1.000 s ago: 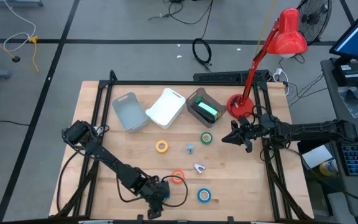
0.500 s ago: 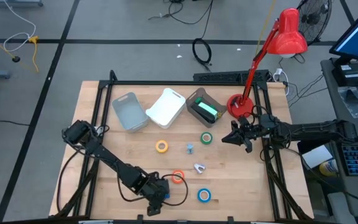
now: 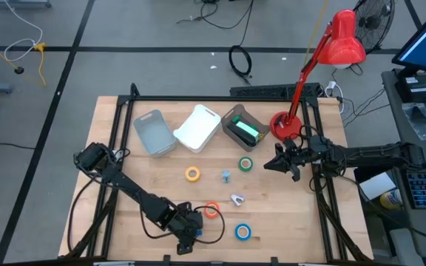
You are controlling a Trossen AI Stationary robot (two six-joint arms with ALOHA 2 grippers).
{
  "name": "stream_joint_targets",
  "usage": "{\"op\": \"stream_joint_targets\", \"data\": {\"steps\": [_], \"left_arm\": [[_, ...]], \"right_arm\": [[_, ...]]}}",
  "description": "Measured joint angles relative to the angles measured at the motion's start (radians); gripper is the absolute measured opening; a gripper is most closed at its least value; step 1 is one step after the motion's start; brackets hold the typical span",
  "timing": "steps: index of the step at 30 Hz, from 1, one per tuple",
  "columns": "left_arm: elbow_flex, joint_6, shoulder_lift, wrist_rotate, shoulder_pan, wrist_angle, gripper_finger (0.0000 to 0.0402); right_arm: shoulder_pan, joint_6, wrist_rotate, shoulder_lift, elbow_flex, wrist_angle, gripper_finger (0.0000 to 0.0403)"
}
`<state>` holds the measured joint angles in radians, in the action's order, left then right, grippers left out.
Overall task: Pick and place Stapler, Stapler remover, tape
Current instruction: Put the small blue stapler into the black bin
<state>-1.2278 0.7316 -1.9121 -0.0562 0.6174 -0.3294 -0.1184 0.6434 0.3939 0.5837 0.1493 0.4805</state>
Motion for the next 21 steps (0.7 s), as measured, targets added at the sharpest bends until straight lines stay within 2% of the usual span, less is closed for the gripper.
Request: {"op": "stream_joint_targets", "data": {"steps": [13, 21], "left_arm": [[0.0, -0.016, -0.01, -0.023, 0.0, -0.026, 0.0253], [-0.003, 0.012, -0.078, 0.054, -0.001, 0.015, 0.0246]], "right_arm": [[0.0, -0.003, -0.004, 0.0, 0.0, 0.0, 0.0004], [0.0, -0.002, -0.004, 0.0, 0.0, -0.002, 0.0004]]}}
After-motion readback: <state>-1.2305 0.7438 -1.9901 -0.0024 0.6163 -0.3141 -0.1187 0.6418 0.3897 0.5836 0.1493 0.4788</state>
